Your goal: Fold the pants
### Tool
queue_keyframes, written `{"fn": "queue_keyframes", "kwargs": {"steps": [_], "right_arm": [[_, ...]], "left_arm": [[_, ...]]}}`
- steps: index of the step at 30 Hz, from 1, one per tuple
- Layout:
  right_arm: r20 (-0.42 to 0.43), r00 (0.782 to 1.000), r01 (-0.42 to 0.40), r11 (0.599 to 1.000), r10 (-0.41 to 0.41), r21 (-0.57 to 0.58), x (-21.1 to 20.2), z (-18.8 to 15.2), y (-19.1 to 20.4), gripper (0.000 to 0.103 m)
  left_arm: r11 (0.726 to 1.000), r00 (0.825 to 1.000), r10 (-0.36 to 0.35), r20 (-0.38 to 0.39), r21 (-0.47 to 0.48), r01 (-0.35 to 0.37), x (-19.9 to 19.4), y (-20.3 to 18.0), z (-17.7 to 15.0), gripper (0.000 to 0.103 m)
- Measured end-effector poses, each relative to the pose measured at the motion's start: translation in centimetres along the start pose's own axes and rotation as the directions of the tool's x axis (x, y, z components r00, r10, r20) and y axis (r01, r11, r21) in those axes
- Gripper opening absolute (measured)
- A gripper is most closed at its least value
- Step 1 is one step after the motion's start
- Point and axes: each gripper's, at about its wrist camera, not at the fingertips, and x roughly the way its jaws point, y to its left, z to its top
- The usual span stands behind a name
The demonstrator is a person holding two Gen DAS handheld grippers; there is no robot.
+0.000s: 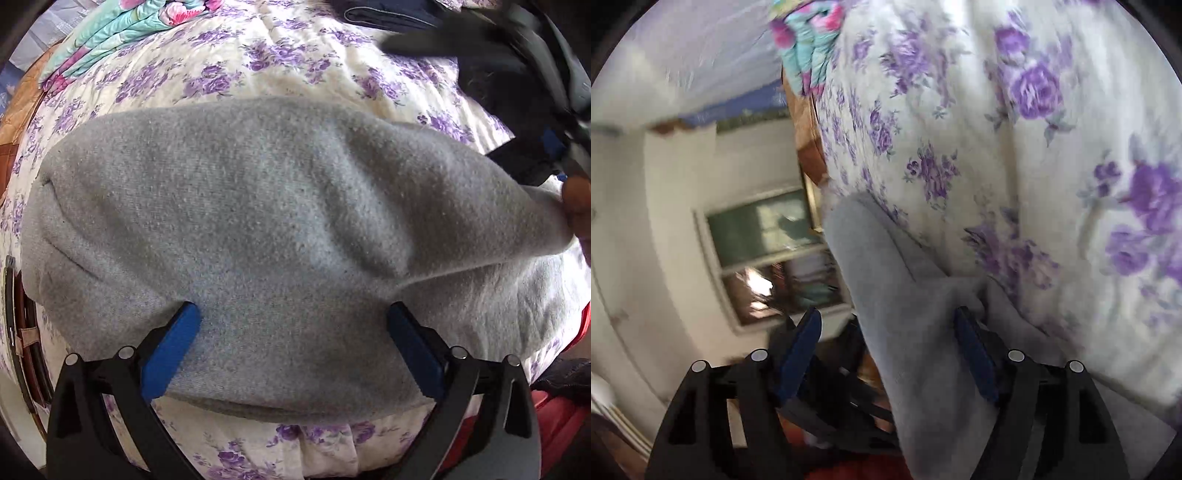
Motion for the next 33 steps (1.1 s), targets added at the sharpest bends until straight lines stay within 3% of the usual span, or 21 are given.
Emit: {"fn": "queue_keyframes", "kwargs": {"steps": [2, 5, 6, 8, 11, 15, 16, 19, 23, 25, 27, 30, 31, 32, 33], "right_arm": [[0.023, 0.995, -0.096, 0.994, 0.095, 0.046, -0.6, -0.2, -0.4, 0.075], [0.027, 0.970, -0.243, 0.969, 0.242, 0.052, -2.5, -1.5, -0.1, 0.074], [0.005, 0.975, -0.220, 0.975, 0.220, 0.022, -3.0, -1.9, 0.5, 0.074], [-0.013, 1.000, -0.020, 0.998, 0.019, -0.062, -3.7, -1.7, 1.4, 0.074], [-0.012, 0.995, 0.098, 0.991, -0.100, -0.094, -4.5, -0.3, 1.6, 0.074], [-0.140, 0.981, 0.128, 0.991, -0.132, -0.032, -2.3, 0.6, -0.1, 0.074], [-0.157, 0.982, 0.107, 0.994, -0.107, -0.007, -1.9, 0.4, -0.4, 0.074], [-0.188, 0.980, -0.053, 0.995, 0.068, 0.084, -0.5, 0.3, 0.2, 0.077], [-0.145, 0.969, -0.186, 0.975, 0.202, 0.120, 1.4, 1.7, 1.4, 0.090], [-0.058, 0.964, -0.244, 0.953, 0.258, 0.179, 0.9, 2.0, 0.5, 0.090], [0.035, 0.939, -0.341, 0.921, 0.341, 0.190, -0.4, 1.4, -0.1, 0.090], [0.161, 0.902, -0.416, 0.906, 0.400, 0.081, -3.6, 1.0, 0.1, 0.081], [0.181, 0.907, -0.394, 0.918, 0.379, 0.050, -4.5, 1.0, 0.0, 0.073], [0.181, 0.937, -0.311, 0.950, 0.300, 0.037, -5.0, 1.1, 0.0, 0.060], [0.175, 0.956, -0.244, 0.969, 0.236, 0.029, -5.1, 1.3, -0.1, 0.053]], "left_arm": [[1.000, 1.000, 0.012, 0.003, -0.010, -0.012, 0.0, 0.0, -0.4, 0.099], [0.998, 0.999, 0.031, 0.007, -0.051, -0.031, 0.0, 0.5, -0.5, 0.099], [0.997, 0.999, 0.039, 0.004, -0.070, -0.039, 0.0, 0.3, -0.5, 0.099], [0.995, 0.998, 0.061, 0.006, -0.085, -0.060, 0.2, 0.1, -0.4, 0.099], [0.991, 0.996, 0.093, 0.000, -0.100, -0.093, 0.7, -0.2, -0.6, 0.099], [0.986, 0.994, 0.107, -0.002, -0.132, -0.106, 0.9, -1.1, -1.1, 0.099], [0.984, 0.994, 0.111, -0.003, -0.137, -0.110, 0.9, -1.2, -1.0, 0.099], [0.981, 0.992, 0.123, -0.010, -0.146, -0.124, 1.1, -1.5, -0.4, 0.099], [0.977, 0.990, 0.138, -0.020, -0.161, -0.139, 1.4, -1.9, 0.5, 0.099], [0.974, 0.988, 0.150, -0.027, -0.165, -0.152, 1.2, -2.2, 0.5, 0.099], [0.973, 0.988, 0.154, -0.033, -0.168, -0.157, 1.2, -2.5, 0.6, 0.099], [0.973, 0.988, 0.149, -0.033, -0.173, -0.153, 1.0, -2.7, 0.6, 0.099], [0.973, 0.988, 0.149, -0.032, -0.174, -0.152, 1.2, -2.5, 0.8, 0.099], [0.973, 0.988, 0.149, -0.031, -0.175, -0.152, 1.2, -2.5, 0.9, 0.099], [0.972, 0.988, 0.152, -0.031, -0.175, -0.155, 1.2, -2.5, 1.0, 0.099]]}}
